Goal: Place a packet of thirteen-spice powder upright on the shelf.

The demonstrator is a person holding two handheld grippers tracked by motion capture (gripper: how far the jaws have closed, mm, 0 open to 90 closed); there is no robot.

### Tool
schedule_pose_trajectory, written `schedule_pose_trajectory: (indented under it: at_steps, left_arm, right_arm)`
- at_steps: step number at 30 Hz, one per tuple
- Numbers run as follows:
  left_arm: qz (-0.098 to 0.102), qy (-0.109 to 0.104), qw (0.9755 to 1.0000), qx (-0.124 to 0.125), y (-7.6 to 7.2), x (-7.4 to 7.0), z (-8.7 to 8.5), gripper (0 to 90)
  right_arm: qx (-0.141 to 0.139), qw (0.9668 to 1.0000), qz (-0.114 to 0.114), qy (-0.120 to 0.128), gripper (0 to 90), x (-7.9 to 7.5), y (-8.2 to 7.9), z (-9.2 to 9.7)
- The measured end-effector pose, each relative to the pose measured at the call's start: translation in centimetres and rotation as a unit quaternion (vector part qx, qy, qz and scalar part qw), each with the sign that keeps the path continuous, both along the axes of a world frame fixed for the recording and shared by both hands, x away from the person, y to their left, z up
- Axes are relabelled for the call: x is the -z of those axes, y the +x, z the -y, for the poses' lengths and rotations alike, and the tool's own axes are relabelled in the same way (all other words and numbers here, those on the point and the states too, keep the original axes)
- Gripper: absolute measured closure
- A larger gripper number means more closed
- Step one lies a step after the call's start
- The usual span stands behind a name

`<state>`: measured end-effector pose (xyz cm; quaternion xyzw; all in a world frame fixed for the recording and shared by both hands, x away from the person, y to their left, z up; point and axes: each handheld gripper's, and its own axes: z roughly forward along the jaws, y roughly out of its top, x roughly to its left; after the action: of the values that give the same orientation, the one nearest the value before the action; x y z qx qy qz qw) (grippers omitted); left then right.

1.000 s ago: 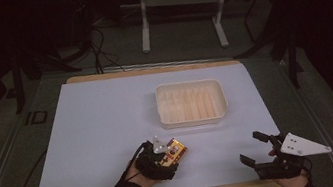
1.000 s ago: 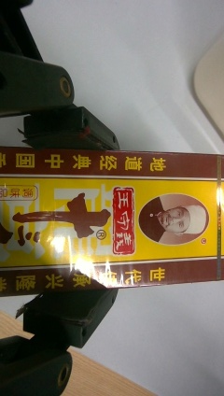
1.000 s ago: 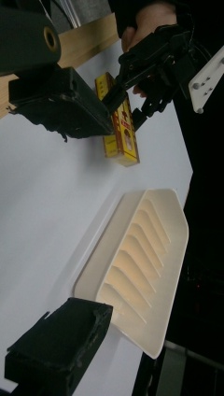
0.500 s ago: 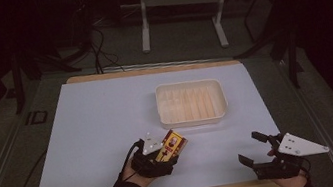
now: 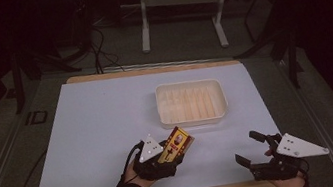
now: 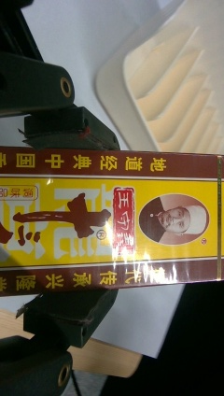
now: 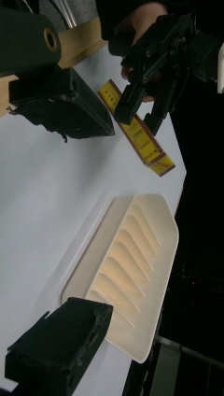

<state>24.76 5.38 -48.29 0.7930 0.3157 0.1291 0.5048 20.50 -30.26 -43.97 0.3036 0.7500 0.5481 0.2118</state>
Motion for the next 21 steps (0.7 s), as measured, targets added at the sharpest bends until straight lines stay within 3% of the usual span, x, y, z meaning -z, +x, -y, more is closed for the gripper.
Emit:
schedule_pose_trajectory:
  at_steps: [2, 5, 7, 10, 11, 21]
  left_arm:
    - [0.0, -0.018, 0.9998, 0.0, -0.1, -0.1, 0.1, 32.9]
    - [0.002, -0.028, 0.9996, 0.0, -0.2, -0.4, 0.2, 32.9]
    - [0.012, -0.047, 0.9988, 0.001, -0.4, -0.6, 0.4, 32.9]
    - [0.014, -0.05, 0.9986, 0.003, -0.4, -0.7, 0.4, 32.9]
    - [0.033, -0.062, 0.9975, 0.006, -0.5, -0.7, 0.7, 32.9]
    - [0.078, -0.086, 0.9932, 0.009, -0.9, -0.8, 1.5, 32.9]
  right_arm:
    - [0.007, 1.0, 0.004, 0.003, 12.4, -0.3, 0.0, -0.2]
    - [0.014, 0.9999, 0.003, 0.006, 12.3, -0.9, 0.2, -0.5]
    - [0.017, 0.9998, 0.005, 0.005, 12.3, -1.3, 0.4, -0.8]
    - [0.017, 0.9998, 0.006, 0.006, 12.3, -1.5, 0.4, -0.9]
    - [0.013, 0.9998, 0.008, 0.012, 12.3, -2.4, 0.7, -1.4]
    - [0.0, 0.9993, 0.001, 0.038, 12.4, -4.2, 1.2, -3.5]
